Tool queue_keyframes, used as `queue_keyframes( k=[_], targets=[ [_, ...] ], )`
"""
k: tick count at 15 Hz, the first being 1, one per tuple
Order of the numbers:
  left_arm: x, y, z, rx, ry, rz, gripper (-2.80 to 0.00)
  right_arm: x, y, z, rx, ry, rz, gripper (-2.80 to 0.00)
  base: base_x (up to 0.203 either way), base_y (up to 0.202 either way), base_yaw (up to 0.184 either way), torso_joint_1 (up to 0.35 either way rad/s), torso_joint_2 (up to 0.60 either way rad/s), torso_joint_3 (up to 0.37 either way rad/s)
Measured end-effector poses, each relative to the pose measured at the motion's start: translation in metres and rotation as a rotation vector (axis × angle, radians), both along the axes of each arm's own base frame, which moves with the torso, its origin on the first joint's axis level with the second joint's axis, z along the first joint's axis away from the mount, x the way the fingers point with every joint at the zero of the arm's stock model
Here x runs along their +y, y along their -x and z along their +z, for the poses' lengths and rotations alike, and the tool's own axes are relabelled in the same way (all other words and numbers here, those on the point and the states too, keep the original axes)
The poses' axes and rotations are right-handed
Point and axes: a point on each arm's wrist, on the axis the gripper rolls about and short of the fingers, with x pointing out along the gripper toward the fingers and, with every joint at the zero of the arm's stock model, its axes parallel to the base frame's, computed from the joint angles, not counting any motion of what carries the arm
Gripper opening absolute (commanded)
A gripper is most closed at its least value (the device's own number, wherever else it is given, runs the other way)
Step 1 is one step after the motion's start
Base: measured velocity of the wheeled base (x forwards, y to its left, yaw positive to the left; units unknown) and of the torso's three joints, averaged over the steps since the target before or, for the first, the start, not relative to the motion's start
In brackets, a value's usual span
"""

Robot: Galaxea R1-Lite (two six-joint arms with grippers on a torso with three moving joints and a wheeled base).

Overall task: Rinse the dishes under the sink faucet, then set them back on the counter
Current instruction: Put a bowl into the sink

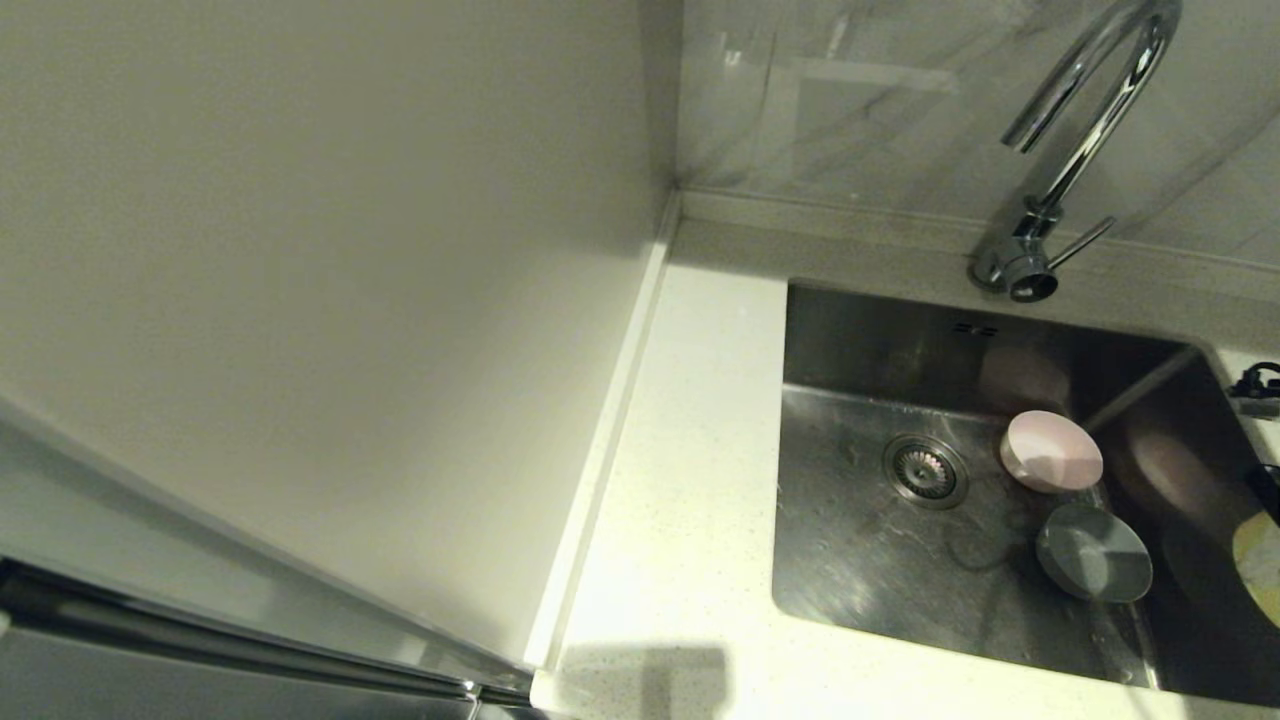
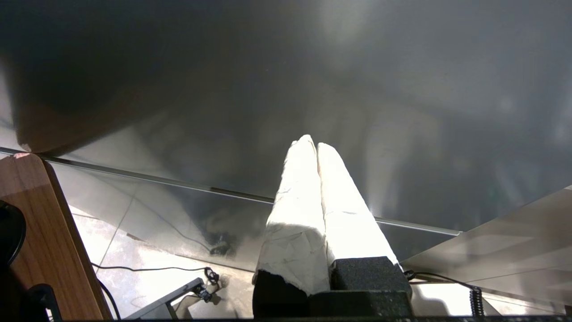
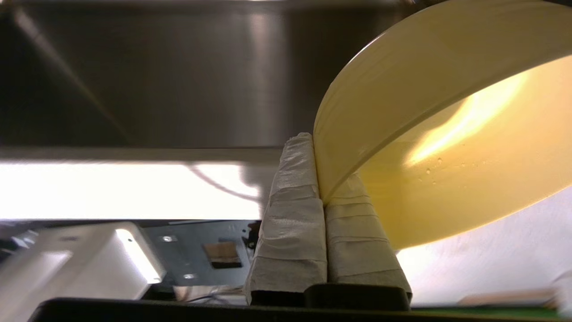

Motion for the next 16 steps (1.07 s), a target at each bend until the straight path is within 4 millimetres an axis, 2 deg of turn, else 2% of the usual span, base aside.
queue_keyframes(
  k=[2,4,10,14,16],
  targets=[
    [0.0,0.0,0.0,0.0,0.0,0.0,-2.8,0.027,-0.01,-0.001,-0.045,0.068,0.057,-2.8,0.0,0.0,0.0,0.0,0.0,0.0],
    [0.0,0.0,0.0,0.0,0.0,0.0,-2.8,0.042,-0.02,-0.011,-0.109,0.155,0.064,-2.8,0.0,0.0,0.0,0.0,0.0,0.0],
    [0.0,0.0,0.0,0.0,0.0,0.0,-2.8,0.062,-0.021,-0.049,-0.228,0.245,0.172,-2.8,0.0,0.0,0.0,0.0,0.0,0.0],
    [0.0,0.0,0.0,0.0,0.0,0.0,-2.8,0.075,-0.017,-0.083,-0.386,0.32,0.317,-2.8,0.0,0.0,0.0,0.0,0.0,0.0],
    [0.0,0.0,0.0,0.0,0.0,0.0,-2.8,0.086,-0.014,-0.093,-0.476,0.354,0.396,-2.8,0.0,0.0,0.0,0.0,0.0,0.0]
  ],
)
